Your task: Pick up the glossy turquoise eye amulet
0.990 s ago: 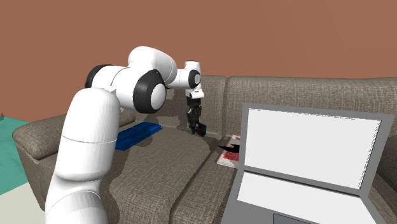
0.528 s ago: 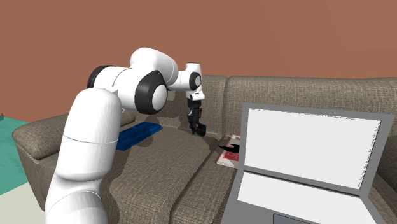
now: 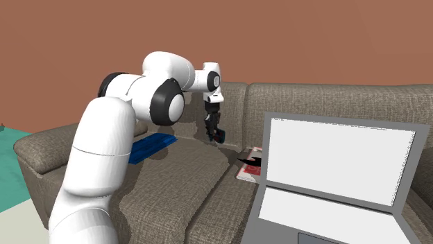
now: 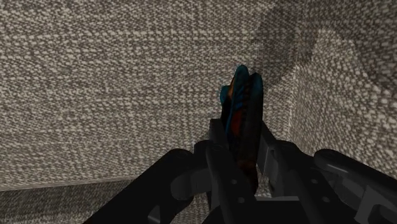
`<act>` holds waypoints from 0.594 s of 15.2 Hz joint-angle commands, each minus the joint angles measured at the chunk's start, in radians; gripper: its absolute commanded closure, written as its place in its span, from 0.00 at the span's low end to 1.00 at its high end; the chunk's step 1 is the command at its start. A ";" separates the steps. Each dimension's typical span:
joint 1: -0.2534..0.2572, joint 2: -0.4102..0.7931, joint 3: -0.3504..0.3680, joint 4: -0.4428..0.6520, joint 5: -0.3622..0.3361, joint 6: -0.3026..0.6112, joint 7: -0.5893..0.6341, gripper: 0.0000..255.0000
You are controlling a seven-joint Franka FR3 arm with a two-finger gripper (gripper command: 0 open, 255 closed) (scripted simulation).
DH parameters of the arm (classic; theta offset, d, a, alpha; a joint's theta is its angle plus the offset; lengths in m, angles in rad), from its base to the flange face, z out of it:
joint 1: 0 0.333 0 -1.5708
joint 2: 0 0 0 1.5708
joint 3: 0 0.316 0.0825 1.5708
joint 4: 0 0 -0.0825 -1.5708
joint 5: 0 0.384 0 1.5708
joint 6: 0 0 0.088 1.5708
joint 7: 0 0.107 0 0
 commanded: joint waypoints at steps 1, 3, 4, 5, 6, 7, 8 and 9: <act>0.004 0.000 0.001 0.030 0.000 -0.029 0.000 1.00; 0.009 0.004 0.002 0.062 -0.001 -0.058 -0.001 1.00; 0.011 0.007 0.002 0.079 -0.002 -0.073 -0.001 1.00; 0.014 0.010 0.002 0.097 -0.003 -0.088 -0.001 1.00; 0.017 0.013 0.002 0.115 -0.005 -0.103 -0.002 1.00; 0.020 0.017 0.003 0.134 -0.007 -0.118 -0.002 1.00; 0.024 0.021 0.003 0.154 -0.008 -0.134 -0.002 1.00; 0.024 0.021 0.003 0.156 -0.009 -0.136 -0.002 1.00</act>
